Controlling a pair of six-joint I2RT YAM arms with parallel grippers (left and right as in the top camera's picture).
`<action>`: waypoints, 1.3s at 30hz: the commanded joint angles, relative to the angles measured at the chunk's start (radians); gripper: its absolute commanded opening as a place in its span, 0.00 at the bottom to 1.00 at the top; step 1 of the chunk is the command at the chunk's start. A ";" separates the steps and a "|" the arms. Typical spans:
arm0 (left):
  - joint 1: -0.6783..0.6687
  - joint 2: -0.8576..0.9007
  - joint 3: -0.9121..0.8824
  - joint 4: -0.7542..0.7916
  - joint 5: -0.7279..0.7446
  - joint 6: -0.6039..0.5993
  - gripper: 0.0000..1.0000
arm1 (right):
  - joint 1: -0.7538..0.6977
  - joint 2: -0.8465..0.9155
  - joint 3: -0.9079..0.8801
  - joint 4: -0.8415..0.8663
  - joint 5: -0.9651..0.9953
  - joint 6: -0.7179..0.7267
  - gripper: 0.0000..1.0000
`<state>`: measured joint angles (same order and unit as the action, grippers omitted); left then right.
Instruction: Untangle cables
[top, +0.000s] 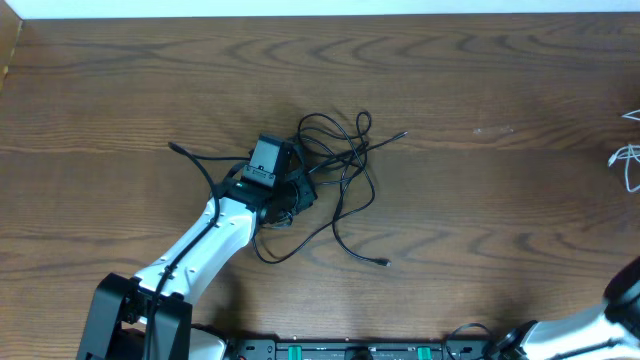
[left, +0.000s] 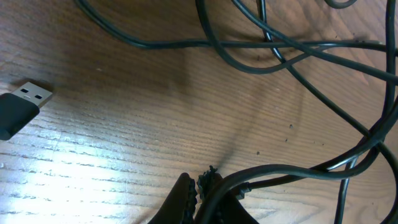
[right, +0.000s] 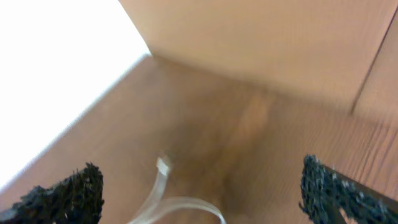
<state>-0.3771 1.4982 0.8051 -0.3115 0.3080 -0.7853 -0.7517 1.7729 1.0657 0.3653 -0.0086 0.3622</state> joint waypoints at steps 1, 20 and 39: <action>-0.002 0.006 -0.011 0.001 -0.014 -0.002 0.08 | 0.000 -0.177 0.020 -0.076 -0.003 0.047 0.99; 0.011 -0.167 -0.006 0.077 0.119 0.123 0.78 | 0.167 -0.728 0.020 -0.307 -0.392 0.167 0.99; -0.232 -0.288 -0.006 0.182 0.116 0.092 0.08 | 0.355 -0.941 0.019 -0.364 -0.338 0.130 0.99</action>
<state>-0.5896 1.2705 0.7994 -0.1604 0.4160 -0.6838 -0.4240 0.8345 1.0817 0.0097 -0.3584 0.5095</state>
